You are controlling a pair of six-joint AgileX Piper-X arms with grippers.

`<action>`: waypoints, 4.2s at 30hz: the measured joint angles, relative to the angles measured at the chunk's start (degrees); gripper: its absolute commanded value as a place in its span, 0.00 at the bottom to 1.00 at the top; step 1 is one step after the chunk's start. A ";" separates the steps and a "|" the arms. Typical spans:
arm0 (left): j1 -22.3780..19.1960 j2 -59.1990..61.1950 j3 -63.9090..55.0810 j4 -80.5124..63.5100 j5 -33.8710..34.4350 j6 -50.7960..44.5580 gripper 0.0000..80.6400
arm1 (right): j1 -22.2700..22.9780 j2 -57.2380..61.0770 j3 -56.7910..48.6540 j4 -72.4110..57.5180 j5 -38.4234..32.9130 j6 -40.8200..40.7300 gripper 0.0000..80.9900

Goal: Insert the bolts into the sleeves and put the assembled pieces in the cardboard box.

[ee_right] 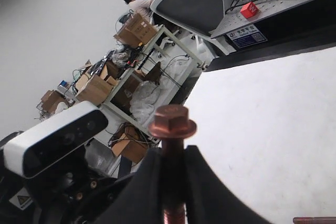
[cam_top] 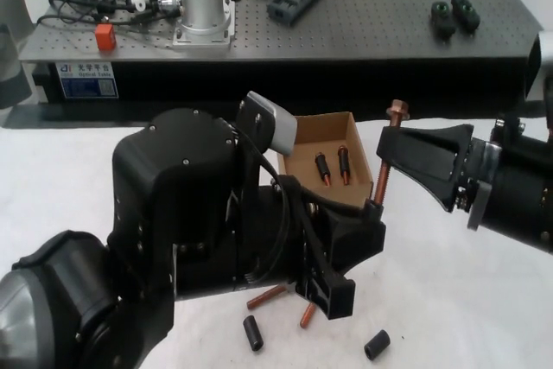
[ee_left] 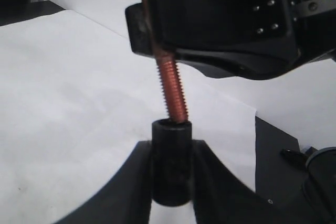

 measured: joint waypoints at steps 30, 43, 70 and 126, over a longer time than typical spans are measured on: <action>0.00 0.00 0.20 0.50 1.39 3.24 0.01 | 0.06 0.00 0.00 3.80 -0.88 -4.89 0.03; 0.00 0.00 0.20 -2.26 -4.81 4.84 0.01 | -0.50 0.00 0.00 2.83 -1.22 -6.86 0.49; 12.97 62.05 -83.15 60.87 -23.62 6.20 0.07 | -12.44 -3.73 -0.24 31.78 13.76 -13.72 0.47; 18.86 3.42 -19.61 60.72 -31.73 11.21 0.30 | 10.00 42.82 -20.23 50.13 29.72 3.33 0.37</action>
